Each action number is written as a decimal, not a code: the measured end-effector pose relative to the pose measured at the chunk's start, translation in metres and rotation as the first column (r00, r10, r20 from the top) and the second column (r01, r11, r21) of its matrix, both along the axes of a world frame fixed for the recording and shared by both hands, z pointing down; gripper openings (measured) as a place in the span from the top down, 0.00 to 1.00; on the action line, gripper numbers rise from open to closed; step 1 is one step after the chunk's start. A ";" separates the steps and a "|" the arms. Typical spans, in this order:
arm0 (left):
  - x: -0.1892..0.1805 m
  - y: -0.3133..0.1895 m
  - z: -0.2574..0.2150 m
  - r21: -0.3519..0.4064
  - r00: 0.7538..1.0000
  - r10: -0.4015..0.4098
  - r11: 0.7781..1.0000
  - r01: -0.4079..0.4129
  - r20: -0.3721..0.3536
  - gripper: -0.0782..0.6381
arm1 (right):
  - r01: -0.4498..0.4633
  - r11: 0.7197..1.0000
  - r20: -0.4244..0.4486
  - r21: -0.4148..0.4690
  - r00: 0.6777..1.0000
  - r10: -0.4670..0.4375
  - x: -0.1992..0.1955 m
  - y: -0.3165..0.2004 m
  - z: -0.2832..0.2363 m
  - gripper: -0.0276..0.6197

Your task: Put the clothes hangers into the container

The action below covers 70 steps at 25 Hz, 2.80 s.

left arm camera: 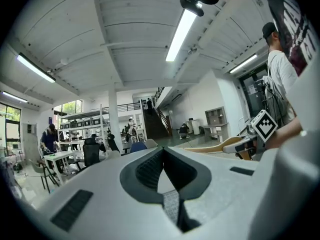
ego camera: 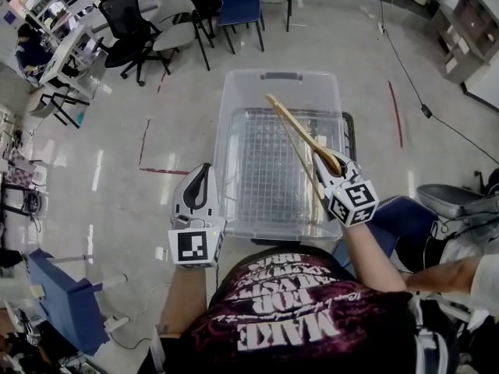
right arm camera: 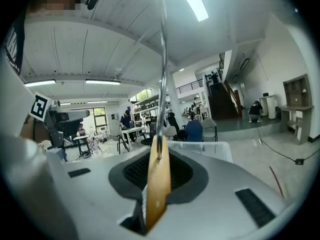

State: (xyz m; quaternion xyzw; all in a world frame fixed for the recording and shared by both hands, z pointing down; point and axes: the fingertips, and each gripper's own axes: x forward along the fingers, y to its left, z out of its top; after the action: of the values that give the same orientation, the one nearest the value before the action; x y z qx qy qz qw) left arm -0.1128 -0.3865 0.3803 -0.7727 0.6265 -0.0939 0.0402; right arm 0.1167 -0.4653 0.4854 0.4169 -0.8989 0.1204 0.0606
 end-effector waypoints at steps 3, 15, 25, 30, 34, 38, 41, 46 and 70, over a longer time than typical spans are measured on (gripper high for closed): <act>-0.001 0.000 0.003 -0.017 1.000 -0.013 1.000 0.013 0.015 0.88 | 0.019 0.998 -0.021 -0.055 1.000 -0.021 -0.006 -0.008 0.031 0.86; -0.002 0.002 0.017 -0.051 0.999 -0.031 0.998 0.032 0.017 0.88 | 0.025 0.960 -0.095 -0.280 0.994 -0.054 -0.018 -0.019 0.158 0.86; 0.004 0.001 0.025 -0.073 0.999 -0.027 0.997 0.029 0.019 0.88 | 0.025 0.909 -0.161 -0.417 0.982 -0.101 -0.037 -0.031 0.255 0.86; 0.004 0.003 0.028 -0.088 0.999 -0.040 0.995 0.043 0.028 0.88 | 0.036 0.885 -0.183 -0.463 0.974 -0.136 -0.047 -0.033 0.291 0.86; 0.006 0.003 0.030 -0.095 0.998 -0.045 0.994 0.048 0.038 0.88 | 0.033 0.852 -0.171 -0.523 0.975 -0.142 -0.049 -0.033 0.311 0.86; 0.007 0.002 0.029 -0.107 0.998 -0.055 0.993 0.060 0.044 0.88 | 0.002 0.804 -0.224 -0.595 0.960 -0.168 -0.047 -0.020 0.332 0.74; 0.008 0.001 0.032 -0.106 0.998 -0.029 0.994 0.034 0.049 0.88 | -0.019 0.796 -0.274 -0.605 0.944 -0.185 -0.046 -0.016 0.334 0.54; 0.009 0.005 0.038 -0.112 0.999 0.004 0.994 0.002 0.048 0.88 | -0.100 0.814 -0.324 -0.572 0.939 -0.112 -0.024 -0.015 0.312 0.45; -0.033 0.000 0.039 -0.101 0.967 0.243 0.963 -0.250 -0.076 0.88 | -0.007 0.871 -0.184 -0.492 0.978 -0.096 -0.050 0.042 0.218 0.35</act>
State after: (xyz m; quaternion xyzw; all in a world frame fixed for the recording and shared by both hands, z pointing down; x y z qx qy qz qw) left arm -0.1462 -0.3868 0.4193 -0.8482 0.5205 -0.0982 -0.0107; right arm 0.0664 -0.4232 0.7035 0.3772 -0.8374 0.2997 0.2581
